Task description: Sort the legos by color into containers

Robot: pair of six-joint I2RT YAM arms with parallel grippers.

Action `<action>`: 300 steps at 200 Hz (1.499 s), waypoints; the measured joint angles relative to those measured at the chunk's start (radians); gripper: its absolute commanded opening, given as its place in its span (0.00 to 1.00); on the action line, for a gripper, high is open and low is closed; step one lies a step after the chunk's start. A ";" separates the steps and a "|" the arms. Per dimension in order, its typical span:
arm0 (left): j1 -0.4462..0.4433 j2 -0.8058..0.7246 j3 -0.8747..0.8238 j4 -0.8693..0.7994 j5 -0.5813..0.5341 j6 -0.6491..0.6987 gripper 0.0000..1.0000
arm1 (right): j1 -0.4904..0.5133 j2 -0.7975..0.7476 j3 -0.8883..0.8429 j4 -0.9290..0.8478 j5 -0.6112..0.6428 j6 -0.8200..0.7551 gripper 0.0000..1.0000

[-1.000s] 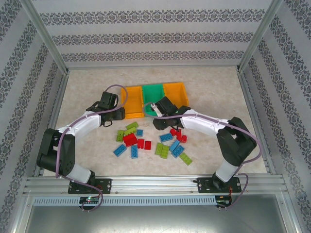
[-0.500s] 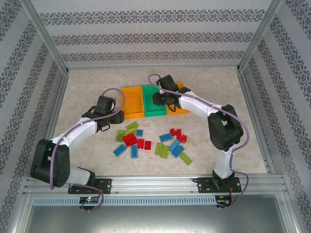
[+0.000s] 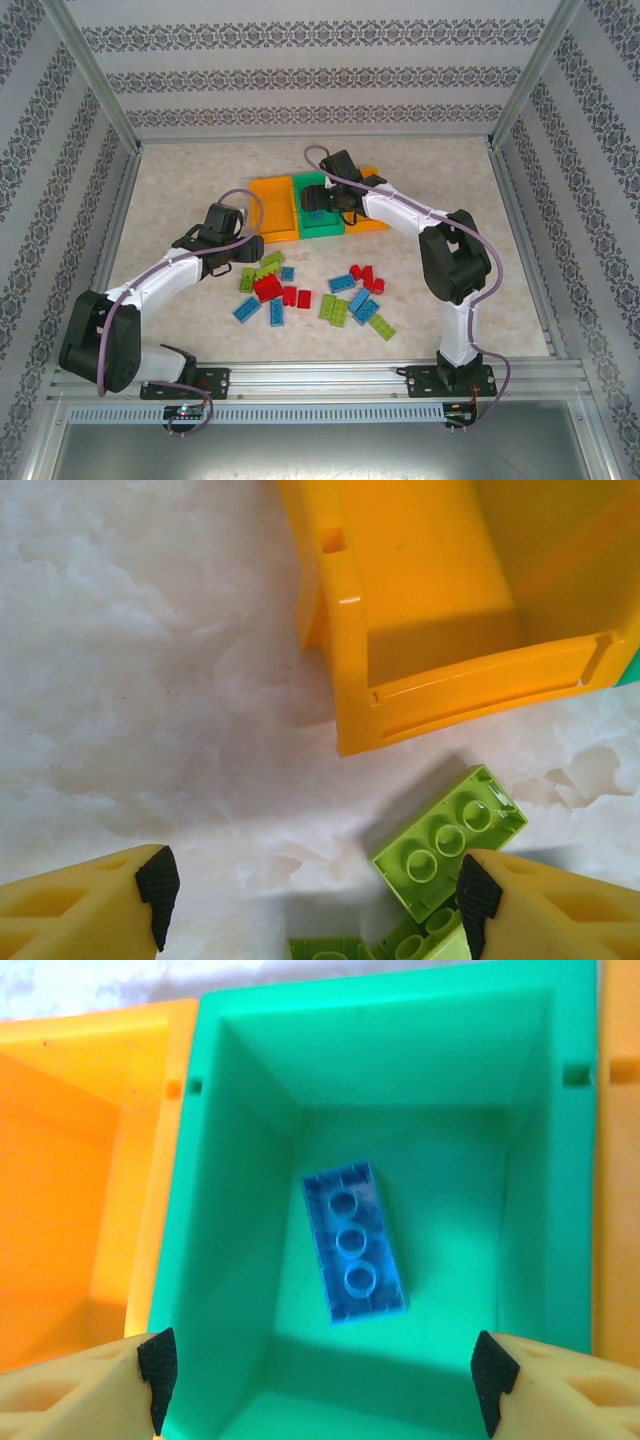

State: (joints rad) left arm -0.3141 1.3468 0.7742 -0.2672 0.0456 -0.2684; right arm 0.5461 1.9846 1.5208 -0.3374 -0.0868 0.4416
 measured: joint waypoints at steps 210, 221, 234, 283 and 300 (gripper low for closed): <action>-0.092 0.005 -0.015 0.097 0.052 0.027 0.87 | -0.024 -0.603 -0.752 -0.276 0.130 0.209 0.61; -0.092 0.005 -0.015 0.097 0.052 0.027 0.87 | -0.025 -0.589 -0.752 -0.274 0.130 0.216 0.61; -0.092 0.005 -0.014 0.097 0.052 0.029 0.87 | -0.025 -0.587 -0.751 -0.265 0.126 0.219 0.60; -0.092 0.010 -0.014 0.097 0.051 0.030 0.87 | -0.064 -0.587 -0.751 -0.261 0.127 0.223 0.58; -0.093 0.021 -0.014 0.097 0.052 0.030 0.87 | -0.084 -0.587 -0.751 -0.261 0.136 0.222 0.58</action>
State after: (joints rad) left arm -0.4068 1.3674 0.7597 -0.1699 0.0975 -0.2386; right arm 0.4618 1.3975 0.7696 -0.5983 0.0490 0.6640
